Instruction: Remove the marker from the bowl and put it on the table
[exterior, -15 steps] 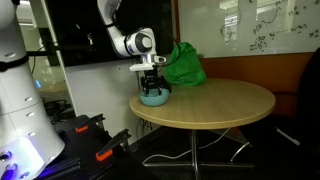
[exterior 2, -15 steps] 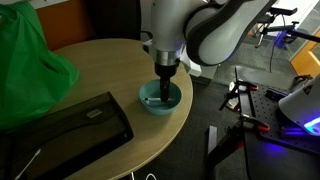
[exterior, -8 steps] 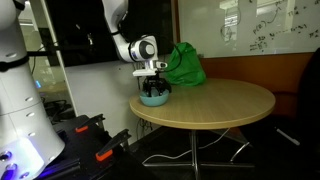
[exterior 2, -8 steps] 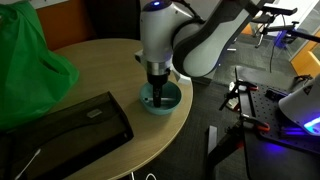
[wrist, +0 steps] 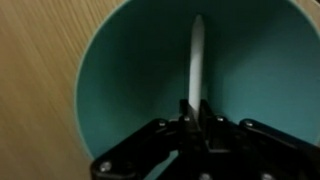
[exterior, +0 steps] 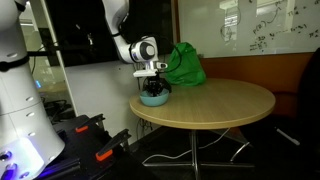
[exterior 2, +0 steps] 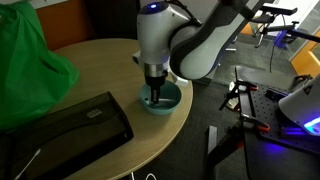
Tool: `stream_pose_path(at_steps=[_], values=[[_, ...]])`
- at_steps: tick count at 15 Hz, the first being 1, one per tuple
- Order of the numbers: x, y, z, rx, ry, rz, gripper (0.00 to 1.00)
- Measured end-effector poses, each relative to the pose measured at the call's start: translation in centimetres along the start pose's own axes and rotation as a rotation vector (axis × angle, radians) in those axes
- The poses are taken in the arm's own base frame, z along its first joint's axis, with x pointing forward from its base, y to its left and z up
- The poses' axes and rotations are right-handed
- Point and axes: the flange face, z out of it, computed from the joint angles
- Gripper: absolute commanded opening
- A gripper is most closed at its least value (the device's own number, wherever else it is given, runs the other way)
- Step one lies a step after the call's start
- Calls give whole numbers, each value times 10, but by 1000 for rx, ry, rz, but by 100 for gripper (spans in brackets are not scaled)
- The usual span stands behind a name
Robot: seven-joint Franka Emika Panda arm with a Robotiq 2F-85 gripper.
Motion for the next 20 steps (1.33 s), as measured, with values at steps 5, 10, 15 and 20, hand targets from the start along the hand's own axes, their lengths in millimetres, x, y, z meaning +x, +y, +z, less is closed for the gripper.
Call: stream_pose_path(at_steps=[5, 10, 15, 20], values=[[4, 0, -26, -2, 40, -5, 3], [-6, 18, -104, -16, 141, -98, 3], [-18, 79, -129, -36, 182, -205, 3], [-24, 137, -94, -28, 157, -316, 3]])
